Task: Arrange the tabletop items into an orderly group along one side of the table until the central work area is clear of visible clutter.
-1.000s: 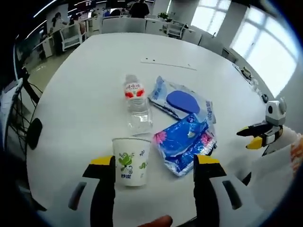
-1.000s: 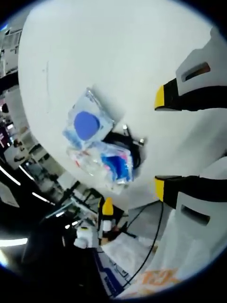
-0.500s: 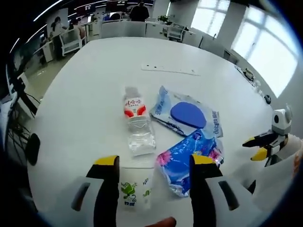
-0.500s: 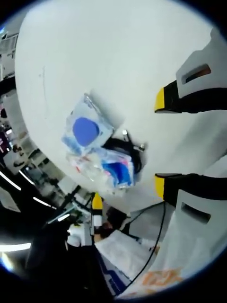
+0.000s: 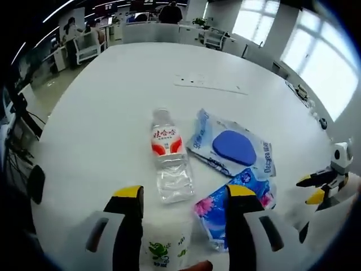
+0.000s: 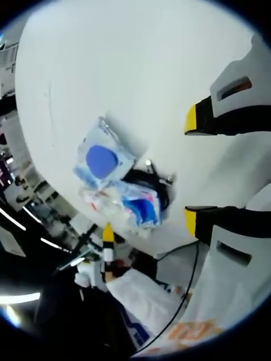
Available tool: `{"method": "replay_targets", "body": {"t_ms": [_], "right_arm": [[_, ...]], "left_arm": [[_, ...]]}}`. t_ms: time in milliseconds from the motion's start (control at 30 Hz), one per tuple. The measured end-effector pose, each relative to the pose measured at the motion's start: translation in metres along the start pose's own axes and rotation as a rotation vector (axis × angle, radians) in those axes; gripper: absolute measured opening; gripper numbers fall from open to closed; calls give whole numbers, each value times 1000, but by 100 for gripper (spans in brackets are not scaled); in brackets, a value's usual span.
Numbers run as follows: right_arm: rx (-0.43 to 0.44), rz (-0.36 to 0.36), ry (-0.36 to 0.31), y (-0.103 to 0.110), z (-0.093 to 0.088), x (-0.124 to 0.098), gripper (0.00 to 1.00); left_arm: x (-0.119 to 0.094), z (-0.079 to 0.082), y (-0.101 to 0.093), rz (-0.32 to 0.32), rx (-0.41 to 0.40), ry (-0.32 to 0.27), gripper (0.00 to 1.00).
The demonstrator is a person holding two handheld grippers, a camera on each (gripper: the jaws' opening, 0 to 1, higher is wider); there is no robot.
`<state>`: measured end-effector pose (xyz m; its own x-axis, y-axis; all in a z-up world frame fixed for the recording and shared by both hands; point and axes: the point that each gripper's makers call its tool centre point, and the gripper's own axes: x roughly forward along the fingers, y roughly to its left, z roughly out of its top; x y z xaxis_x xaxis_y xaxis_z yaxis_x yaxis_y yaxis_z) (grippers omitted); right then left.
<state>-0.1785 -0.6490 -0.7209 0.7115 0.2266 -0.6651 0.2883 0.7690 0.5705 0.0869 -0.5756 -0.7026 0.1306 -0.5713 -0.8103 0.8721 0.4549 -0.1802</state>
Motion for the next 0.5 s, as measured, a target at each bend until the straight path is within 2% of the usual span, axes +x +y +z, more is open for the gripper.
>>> {"method": "replay_targets", "body": {"t_ms": [500], "right_arm": [[27,15,11,1,0,9,46]], "left_arm": [[38,16,4,2,-12,45,59]]}}
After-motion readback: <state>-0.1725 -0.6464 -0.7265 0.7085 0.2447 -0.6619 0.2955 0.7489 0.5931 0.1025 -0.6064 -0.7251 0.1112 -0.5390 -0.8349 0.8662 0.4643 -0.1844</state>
